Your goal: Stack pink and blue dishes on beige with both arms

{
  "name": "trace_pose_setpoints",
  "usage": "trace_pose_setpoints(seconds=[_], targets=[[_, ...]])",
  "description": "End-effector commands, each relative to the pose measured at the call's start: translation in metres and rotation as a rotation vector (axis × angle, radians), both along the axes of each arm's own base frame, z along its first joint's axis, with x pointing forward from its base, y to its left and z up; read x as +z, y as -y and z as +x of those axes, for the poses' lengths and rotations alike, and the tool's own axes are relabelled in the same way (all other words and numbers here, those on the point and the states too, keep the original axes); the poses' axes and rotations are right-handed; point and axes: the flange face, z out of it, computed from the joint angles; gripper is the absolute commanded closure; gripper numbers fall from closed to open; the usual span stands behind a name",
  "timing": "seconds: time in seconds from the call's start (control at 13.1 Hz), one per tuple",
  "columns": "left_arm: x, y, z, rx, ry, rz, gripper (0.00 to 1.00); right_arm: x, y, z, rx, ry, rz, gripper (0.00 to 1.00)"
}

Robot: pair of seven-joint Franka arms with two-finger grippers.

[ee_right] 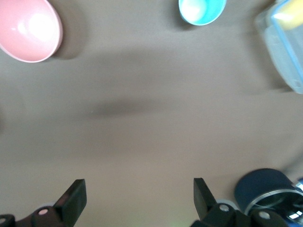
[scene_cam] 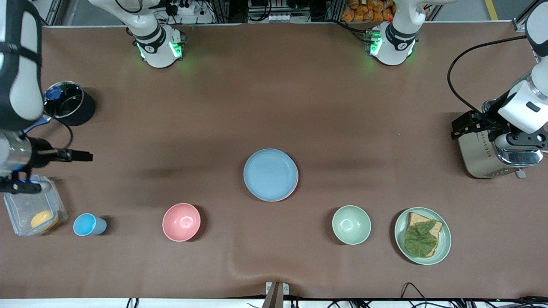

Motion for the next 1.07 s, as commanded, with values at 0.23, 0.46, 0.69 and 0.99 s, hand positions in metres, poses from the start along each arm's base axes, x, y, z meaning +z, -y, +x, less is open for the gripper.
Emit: trace_pose_setpoints(seconds=[0.23,0.46,0.69,0.99], targets=[[0.0,-0.003,0.001,0.006,-0.009,0.001,0.0,0.076,-0.013,-0.069,0.01,0.06,-0.028,0.0],[0.0,-0.004,0.001,0.007,-0.011,0.001,0.0,0.088,-0.026,-0.069,-0.008,0.078,-0.065,0.0],[0.0,-0.003,0.001,0.006,-0.011,0.001,0.0,0.084,-0.03,-0.067,-0.005,0.077,-0.053,0.0],[0.0,-0.003,0.001,0.006,-0.011,0.001,0.0,0.087,-0.027,-0.062,-0.011,0.109,-0.049,0.0]])
